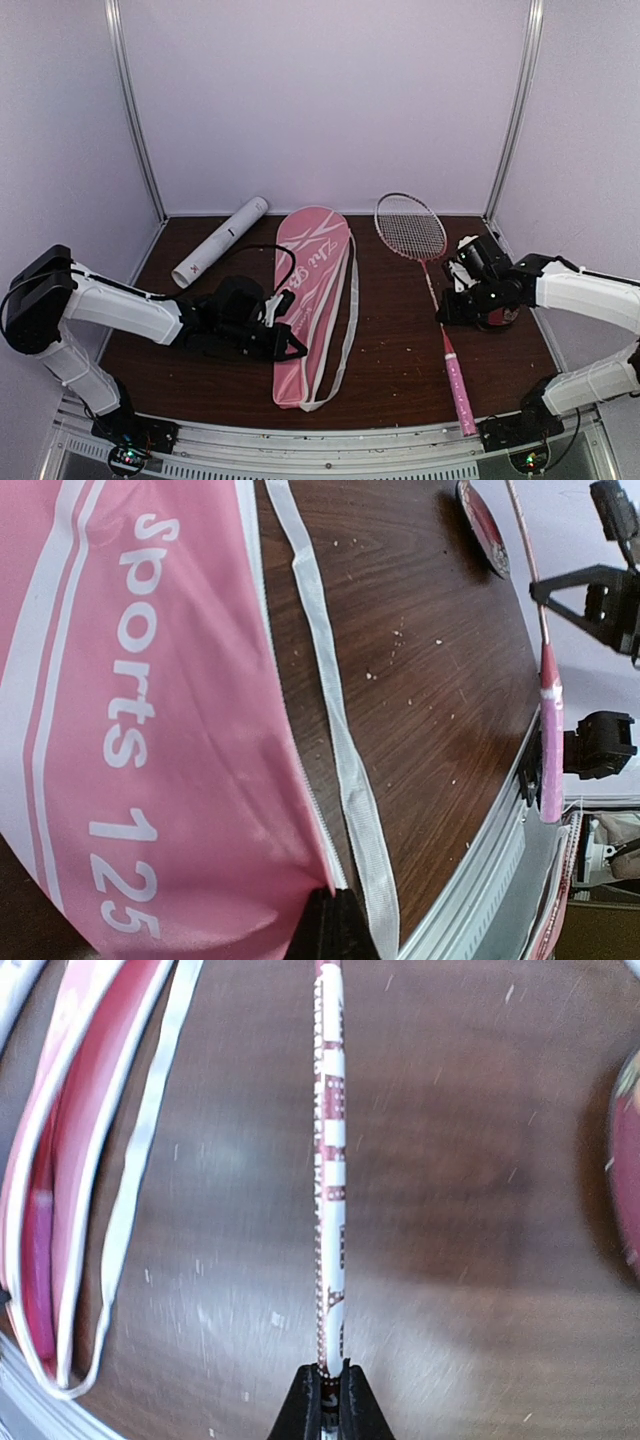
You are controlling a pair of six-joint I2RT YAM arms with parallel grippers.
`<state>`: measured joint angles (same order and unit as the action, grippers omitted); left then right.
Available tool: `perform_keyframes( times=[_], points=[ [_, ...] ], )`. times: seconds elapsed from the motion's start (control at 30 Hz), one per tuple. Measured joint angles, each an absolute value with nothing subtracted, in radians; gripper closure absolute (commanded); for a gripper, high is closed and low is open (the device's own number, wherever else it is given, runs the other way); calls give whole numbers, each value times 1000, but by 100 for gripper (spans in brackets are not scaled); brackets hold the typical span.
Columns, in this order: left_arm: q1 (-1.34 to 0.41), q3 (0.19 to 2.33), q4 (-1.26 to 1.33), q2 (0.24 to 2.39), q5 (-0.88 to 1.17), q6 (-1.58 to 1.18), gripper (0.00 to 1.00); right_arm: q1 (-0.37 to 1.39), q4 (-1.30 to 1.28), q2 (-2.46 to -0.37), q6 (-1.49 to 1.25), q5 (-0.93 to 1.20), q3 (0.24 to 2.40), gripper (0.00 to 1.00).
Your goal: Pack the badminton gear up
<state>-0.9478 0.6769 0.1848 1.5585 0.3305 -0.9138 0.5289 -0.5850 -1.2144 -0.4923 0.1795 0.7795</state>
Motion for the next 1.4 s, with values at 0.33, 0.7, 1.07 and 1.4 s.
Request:
perform_keyframes(
  times=[0.33, 0.7, 1.07, 1.4],
  points=[
    [-942, 677, 163, 1498, 310, -914, 100, 836, -700, -1103, -629, 138, 665, 100],
    [-941, 677, 153, 1421, 307, -909, 100, 1017, -698, -1159, -710, 118, 624, 100],
    [-941, 677, 153, 1415, 319, -897, 100, 1095, -630, -1324, -739, 95, 779, 100],
    [-937, 678, 156, 1442, 358, -871, 100, 1095, -581, -1499, -740, 73, 925, 100]
  ],
)
